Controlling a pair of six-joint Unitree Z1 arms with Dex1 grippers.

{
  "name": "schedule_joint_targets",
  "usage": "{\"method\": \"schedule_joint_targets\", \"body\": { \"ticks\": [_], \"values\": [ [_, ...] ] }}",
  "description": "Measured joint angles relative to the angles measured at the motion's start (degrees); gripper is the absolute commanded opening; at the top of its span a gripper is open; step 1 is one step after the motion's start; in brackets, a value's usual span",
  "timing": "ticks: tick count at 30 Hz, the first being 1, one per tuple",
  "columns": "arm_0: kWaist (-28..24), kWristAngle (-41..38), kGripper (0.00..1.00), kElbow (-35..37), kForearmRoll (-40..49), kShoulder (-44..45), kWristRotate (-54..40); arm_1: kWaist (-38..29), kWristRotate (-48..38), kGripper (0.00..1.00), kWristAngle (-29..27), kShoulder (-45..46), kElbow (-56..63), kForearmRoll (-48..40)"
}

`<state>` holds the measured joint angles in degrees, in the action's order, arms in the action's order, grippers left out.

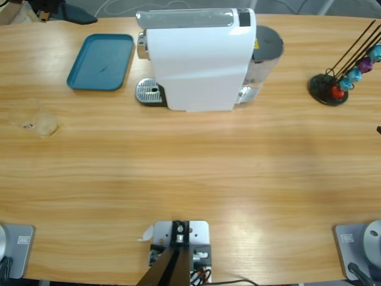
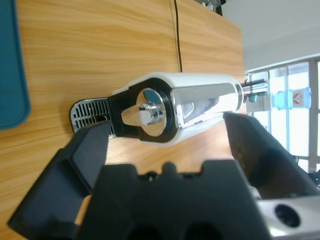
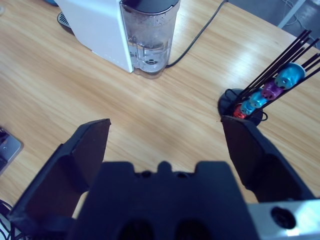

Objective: Pour coffee

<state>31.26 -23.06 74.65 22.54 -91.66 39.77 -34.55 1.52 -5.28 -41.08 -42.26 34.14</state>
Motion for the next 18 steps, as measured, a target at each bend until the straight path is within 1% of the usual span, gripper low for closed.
{"method": "schedule_joint_targets", "body": {
  "ticks": [4, 6, 7, 9, 10, 11, 13, 17, 18],
  "values": [
    [-0.1, -3.2, 0.868, 1.8, -0.4, -3.7, 0.7, 0.0, 0.0, 1.000, 0.0, 0.0, 0.0, 0.0],
    [-0.1, -5.2, 0.747, 2.6, -0.6, -5.4, 1.1, 0.0, 0.0, 1.000, 0.0, 0.0, 0.0, 0.0],
    [-0.1, -6.0, 0.725, 2.7, -0.6, -6.3, 1.3, 0.0, 0.0, 1.000, 0.0, 0.0, 0.0, 0.0],
    [-0.1, -7.4, 0.640, 2.7, -0.8, -7.8, 1.9, 0.0, 0.0, 1.000, 0.0, 0.0, 0.0, 0.0],
    [-0.1, -8.0, 0.633, 2.7, -1.0, -8.4, 2.2, 0.0, 0.0, 1.000, 0.0, 0.0, 0.0, 0.0],
    [-0.1, -8.2, 0.573, 2.7, -1.2, -8.9, 2.4, 0.0, 0.0, 1.000, 0.0, 0.0, 0.0, 0.0],
    [-0.1, -8.3, 0.521, 2.8, -1.6, -9.5, 2.6, 0.0, 0.0, 1.000, 0.0, 0.0, 0.0, 0.0],
    [-0.1, -8.3, 0.474, 3.8, -2.0, -9.8, 2.9, 0.0, 0.0, 1.000, 0.0, 0.0, 0.0, 0.0],
    [-0.1, -8.3, 0.424, 4.4, -2.0, -9.8, 2.9, 0.0, 0.0, 1.000, 0.0, 0.0, 0.0, 0.0]
  ]
}}
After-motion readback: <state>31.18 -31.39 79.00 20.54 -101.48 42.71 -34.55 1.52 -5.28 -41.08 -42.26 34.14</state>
